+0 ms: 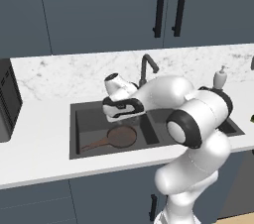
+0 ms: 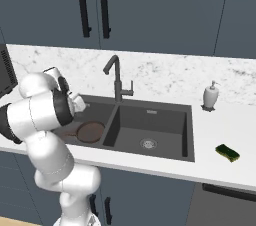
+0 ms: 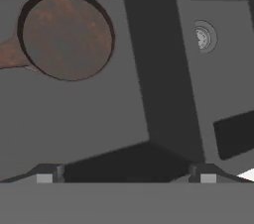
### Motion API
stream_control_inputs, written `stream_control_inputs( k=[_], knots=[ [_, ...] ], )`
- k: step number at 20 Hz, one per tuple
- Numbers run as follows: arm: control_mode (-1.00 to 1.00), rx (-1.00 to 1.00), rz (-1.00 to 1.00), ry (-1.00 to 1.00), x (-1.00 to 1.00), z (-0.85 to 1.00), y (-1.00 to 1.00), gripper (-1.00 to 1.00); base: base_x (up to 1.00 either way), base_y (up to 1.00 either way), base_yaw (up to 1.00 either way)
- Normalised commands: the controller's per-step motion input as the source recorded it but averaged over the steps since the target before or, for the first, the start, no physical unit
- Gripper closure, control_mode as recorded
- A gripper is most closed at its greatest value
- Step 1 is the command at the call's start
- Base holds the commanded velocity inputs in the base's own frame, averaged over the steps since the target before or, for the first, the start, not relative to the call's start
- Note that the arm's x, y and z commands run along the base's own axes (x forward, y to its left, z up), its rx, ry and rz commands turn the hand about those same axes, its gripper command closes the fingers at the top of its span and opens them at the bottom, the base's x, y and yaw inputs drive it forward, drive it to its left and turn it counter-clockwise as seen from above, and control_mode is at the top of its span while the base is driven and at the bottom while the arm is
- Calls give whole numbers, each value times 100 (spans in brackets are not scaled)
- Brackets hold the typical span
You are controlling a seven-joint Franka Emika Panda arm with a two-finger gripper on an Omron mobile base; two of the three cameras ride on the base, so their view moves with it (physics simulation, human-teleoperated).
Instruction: Pick the pan and sponge and place them into the sink. Then turn on the water.
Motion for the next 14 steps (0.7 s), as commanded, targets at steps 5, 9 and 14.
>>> stream_control_inputs(
  k=[5, 9, 14],
  knots=[
    [-100, 20, 2, 0, 0, 0, -49, -100, 0, 0, 0],
    [-100, 17, 0, 0, 0, 0, -43, -100, 0, 0, 0],
    [-100, 1, -1, 0, 0, 0, -13, -100, 0, 0, 0]
  ],
)
